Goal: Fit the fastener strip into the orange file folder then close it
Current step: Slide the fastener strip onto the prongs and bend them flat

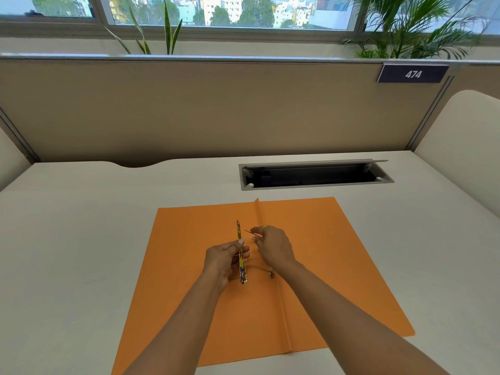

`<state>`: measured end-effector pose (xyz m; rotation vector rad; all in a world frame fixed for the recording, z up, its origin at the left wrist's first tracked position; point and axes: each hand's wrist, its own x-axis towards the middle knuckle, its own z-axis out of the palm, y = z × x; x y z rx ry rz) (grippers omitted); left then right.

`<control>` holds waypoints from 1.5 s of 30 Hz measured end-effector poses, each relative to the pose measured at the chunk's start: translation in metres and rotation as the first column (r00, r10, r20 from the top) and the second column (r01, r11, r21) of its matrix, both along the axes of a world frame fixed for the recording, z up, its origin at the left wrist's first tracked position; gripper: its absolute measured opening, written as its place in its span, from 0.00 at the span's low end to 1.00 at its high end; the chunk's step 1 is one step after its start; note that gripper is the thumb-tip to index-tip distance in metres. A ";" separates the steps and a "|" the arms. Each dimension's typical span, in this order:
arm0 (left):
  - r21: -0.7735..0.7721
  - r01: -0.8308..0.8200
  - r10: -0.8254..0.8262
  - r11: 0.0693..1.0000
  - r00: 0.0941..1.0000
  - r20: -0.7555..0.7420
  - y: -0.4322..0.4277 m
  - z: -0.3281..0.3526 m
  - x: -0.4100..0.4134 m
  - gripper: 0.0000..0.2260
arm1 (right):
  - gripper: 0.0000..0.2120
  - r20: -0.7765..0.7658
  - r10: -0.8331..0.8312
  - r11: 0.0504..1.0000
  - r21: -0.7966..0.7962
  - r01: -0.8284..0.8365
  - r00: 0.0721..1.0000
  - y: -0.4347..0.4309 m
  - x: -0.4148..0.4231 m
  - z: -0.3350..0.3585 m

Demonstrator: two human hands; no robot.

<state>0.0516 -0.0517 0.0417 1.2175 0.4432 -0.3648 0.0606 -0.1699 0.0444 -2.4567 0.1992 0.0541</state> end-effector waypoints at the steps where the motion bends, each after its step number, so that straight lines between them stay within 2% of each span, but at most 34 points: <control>1: -0.005 -0.003 0.003 1.000 1.000 -0.002 0.000 0.000 0.001 0.04 | 0.14 0.014 -0.012 1.000 0.014 0.011 1.000 0.000 0.000 -0.001; 5: -0.001 0.005 -0.005 1.000 1.000 0.004 0.000 -0.001 0.001 0.05 | 0.11 0.038 -0.044 0.998 0.049 0.042 0.998 -0.002 0.002 -0.002; 17: 0.002 0.025 -0.025 1.000 1.000 0.008 -0.005 -0.004 0.003 0.05 | 0.08 0.056 -0.017 1.000 0.014 0.016 0.998 -0.005 0.009 -0.004; 27: 0.087 0.052 -0.055 0.995 0.998 0.034 -0.006 -0.007 0.003 0.05 | 0.09 0.066 -0.003 1.000 -0.030 0.005 0.998 -0.006 0.011 -0.006; 33: 0.097 0.060 -0.062 0.993 0.998 0.016 -0.007 -0.006 0.002 0.06 | 0.11 0.124 -0.019 0.998 0.057 0.012 0.992 -0.008 0.002 -0.010; 38: 0.089 0.062 -0.062 0.994 0.998 -0.011 -0.006 -0.005 0.001 0.07 | 0.07 0.206 -0.013 0.992 0.124 -0.012 0.978 -0.019 -0.016 -0.015; 45: 0.099 0.046 -0.045 0.994 0.999 -0.009 -0.006 -0.009 0.001 0.07 | 0.06 0.128 0.122 0.940 0.303 -0.156 0.984 -0.031 -0.046 -0.024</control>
